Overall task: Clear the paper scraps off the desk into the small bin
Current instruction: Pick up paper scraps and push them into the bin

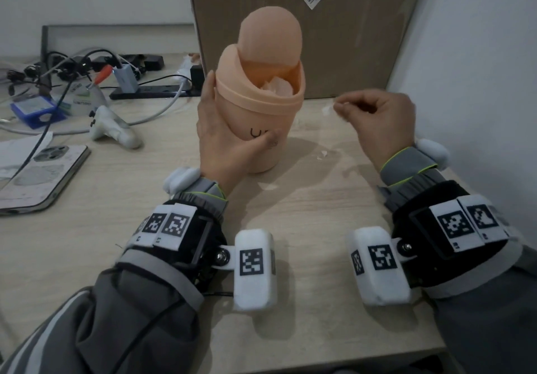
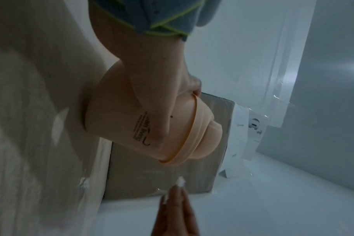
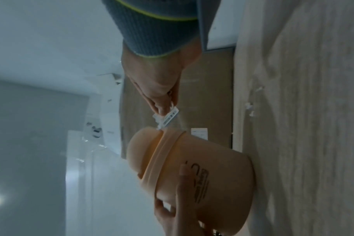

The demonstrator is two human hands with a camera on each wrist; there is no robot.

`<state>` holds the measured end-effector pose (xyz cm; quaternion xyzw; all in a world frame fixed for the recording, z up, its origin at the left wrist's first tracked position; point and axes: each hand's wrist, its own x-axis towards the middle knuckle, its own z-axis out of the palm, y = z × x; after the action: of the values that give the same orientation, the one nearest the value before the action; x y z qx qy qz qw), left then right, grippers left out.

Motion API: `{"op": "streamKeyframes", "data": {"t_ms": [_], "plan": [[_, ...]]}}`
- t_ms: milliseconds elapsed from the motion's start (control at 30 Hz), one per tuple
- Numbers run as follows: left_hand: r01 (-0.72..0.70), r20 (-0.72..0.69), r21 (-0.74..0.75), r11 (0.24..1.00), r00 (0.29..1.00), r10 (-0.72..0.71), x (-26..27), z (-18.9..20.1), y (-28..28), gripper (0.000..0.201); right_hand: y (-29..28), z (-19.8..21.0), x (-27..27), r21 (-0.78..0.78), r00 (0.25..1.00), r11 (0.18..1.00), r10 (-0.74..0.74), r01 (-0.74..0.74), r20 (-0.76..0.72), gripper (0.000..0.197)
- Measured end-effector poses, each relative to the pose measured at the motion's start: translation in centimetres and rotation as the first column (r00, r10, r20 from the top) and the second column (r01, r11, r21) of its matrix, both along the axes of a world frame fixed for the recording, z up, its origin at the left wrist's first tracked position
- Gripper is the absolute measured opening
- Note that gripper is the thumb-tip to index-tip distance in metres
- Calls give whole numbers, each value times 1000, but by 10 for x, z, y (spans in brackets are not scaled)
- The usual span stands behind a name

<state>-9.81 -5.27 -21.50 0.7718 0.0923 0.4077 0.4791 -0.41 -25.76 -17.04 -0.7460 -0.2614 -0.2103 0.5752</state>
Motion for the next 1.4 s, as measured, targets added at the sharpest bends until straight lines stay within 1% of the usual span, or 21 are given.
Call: {"op": "streamKeyframes", "data": {"t_ms": [67, 133, 233, 300, 400, 467, 533, 600, 700, 800, 833, 933, 1000, 1067, 1100, 1167, 1233, 1267, 1300, 1333, 1400], "plan": [[53, -3, 52, 997, 999, -53, 0, 1, -4, 129, 0, 10, -9, 83, 996, 996, 21, -29, 88, 12], [90, -17, 98, 991, 996, -89, -1, 3, -9, 130, 0, 17, -17, 127, 986, 990, 44, -64, 160, 12], [149, -18, 164, 975, 989, -148, 0, 7, -16, 130, 3, 21, -24, 103, 970, 990, 68, -94, 231, 12], [179, -16, 198, 964, 984, -180, -1, 8, -18, 126, 7, 20, -27, 67, 962, 992, 86, -106, 258, 13], [201, -21, 230, 952, 979, -202, -1, 9, -21, 121, 8, 19, -30, -34, 958, 988, 152, -148, 241, 13], [196, -32, 265, 944, 980, -194, -1, 9, -23, 123, 7, 19, -28, -137, 953, 976, 195, -167, 232, 14], [192, -30, 286, 939, 981, -192, -2, 10, -25, 125, 5, 20, -28, -235, 948, 957, 222, -167, 230, 19], [185, -30, 292, 939, 983, -184, -2, 10, -25, 125, 3, 22, -29, -277, 942, 948, 229, -158, 245, 22], [172, -22, 299, 939, 985, -173, -2, 8, -24, 122, -1, 25, -31, -235, 938, 969, 153, -80, 310, 24], [171, -13, 285, 943, 985, -174, -1, 8, -23, 121, 0, 25, -28, -263, 927, 963, 42, 62, 372, 28], [175, -11, 280, 944, 984, -179, 0, 8, -23, 120, 0, 25, -27, -256, 928, 963, 22, 80, 373, 27], [182, -5, 279, 943, 982, -188, 1, 8, -22, 116, 0, 27, -29, -167, 953, 986, 29, 22, 301, 21], [180, -6, 279, 943, 983, -185, 1, 7, -21, 116, 0, 26, -30, -187, 960, 982, 80, -29, 269, 13], [171, -7, 266, 949, 984, -176, 1, 6, -21, 123, 0, 24, -30, -221, 956, 974, 105, -44, 272, 11], [165, -7, 249, 954, 986, -169, 1, 6, -21, 127, 1, 24, -31, -193, 954, 980, 103, -49, 282, 12], [149, 0, 197, 969, 988, -152, 2, 3, -19, 132, -1, 23, -31, -51, 957, 998, 61, -49, 285, 15], [140, 4, 118, 983, 990, -141, 4, 1, -17, 132, -5, 22, -27, 47, 966, 999, -23, 11, 256, 15], [134, 7, 80, 988, 991, -135, 4, -1, -15, 132, -6, 21, -24, 29, 974, 999, -50, 45, 222, 15], [126, 12, 49, 991, 992, -127, 5, -2, -13, 131, -6, 18, -19, -45, 984, 997, -59, 68, 169, 14], [115, 17, 22, 993, 993, -116, 5, -3, -11, 132, -6, 14, -14, -165, 993, 983, -63, 79, 102, 14], [92, 28, -21, 996, 995, -92, 6, -4, -8, 134, -5, 2, -3, -424, 996, 903, -90, 72, -21, 21]]}}
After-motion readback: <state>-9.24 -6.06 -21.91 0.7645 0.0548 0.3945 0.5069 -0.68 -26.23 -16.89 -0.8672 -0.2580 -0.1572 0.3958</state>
